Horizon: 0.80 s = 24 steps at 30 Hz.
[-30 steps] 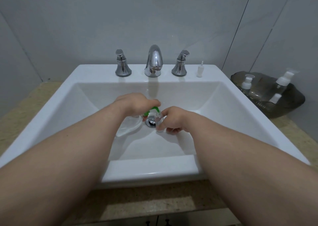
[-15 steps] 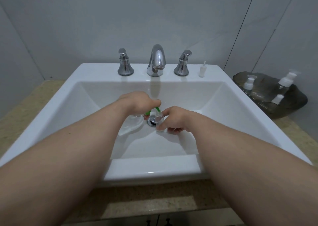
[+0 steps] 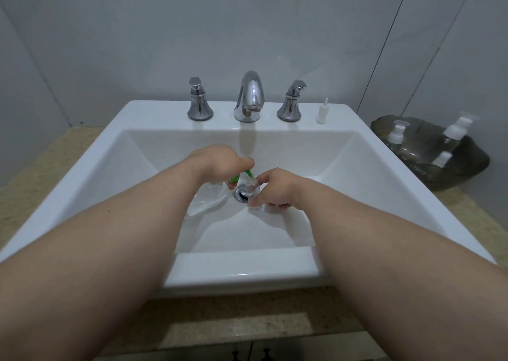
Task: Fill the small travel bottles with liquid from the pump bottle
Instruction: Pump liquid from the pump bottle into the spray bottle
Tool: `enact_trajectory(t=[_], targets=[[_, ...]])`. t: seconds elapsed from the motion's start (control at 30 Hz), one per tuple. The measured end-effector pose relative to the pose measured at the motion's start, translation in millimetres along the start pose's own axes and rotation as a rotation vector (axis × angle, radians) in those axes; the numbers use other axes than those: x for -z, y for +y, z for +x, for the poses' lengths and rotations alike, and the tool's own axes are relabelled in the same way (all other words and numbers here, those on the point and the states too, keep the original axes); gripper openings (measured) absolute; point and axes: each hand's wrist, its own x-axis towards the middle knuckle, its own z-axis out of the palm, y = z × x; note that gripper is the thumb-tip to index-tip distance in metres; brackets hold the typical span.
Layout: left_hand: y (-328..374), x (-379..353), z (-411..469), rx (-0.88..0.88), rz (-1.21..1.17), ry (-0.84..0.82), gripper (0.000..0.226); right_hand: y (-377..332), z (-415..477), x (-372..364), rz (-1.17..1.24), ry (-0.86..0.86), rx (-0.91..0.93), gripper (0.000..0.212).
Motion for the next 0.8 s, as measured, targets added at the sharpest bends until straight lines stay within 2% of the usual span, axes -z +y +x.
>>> enact_trajectory(t=[0.27,0.5,0.63,0.8], targets=[[-1.2,-5.2,4.3,0.03,-0.02,-0.003,0.082,-0.2,0.6,1.1,-0.026,0.003,-0.018,0.031],[-3.1,-7.2,5.8,0.029,-0.013,0.004,0.078,-0.4,2.9,-0.3,-0.037,-0.041,-0.048,0.035],[-2.6,-6.4,6.0,0.024,-0.012,0.0,0.075,-2.5,6.5,-0.1,-0.155,-0.028,-0.116,0.052],[-2.0,-6.0,4.2,0.026,-0.021,0.013,0.071,-3.9,5.9,8.9,-0.062,0.081,-0.192,0.03]])
